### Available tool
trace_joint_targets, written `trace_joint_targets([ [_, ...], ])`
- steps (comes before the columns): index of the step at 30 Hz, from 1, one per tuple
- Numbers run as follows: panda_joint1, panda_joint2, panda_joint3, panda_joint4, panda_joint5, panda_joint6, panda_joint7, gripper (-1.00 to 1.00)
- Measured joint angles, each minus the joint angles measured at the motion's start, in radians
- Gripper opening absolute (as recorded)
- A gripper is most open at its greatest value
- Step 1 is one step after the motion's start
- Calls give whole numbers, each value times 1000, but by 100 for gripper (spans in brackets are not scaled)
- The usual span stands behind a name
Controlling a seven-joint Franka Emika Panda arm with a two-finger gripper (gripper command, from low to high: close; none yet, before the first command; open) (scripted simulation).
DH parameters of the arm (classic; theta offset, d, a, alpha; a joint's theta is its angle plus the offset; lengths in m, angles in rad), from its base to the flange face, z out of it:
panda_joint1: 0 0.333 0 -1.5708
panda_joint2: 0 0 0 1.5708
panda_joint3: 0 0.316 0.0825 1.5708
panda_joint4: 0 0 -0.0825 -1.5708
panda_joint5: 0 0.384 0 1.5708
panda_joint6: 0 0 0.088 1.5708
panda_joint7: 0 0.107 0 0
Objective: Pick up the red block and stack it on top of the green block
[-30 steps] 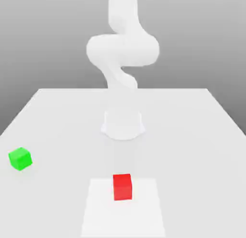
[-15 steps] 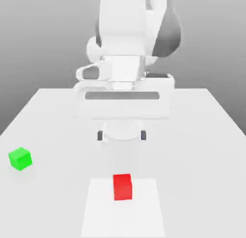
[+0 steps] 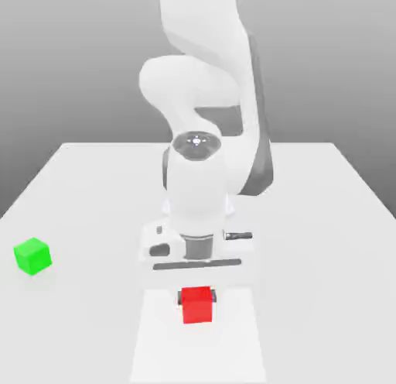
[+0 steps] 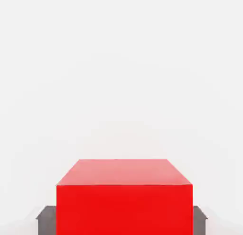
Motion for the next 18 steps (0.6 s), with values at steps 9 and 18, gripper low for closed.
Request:
trace_joint_targets([
  [9, -2, -214, -2, -30, -7, -185, 4, -100],
  [18, -307, -251, -174, 26, -29, -276, -4, -100],
])
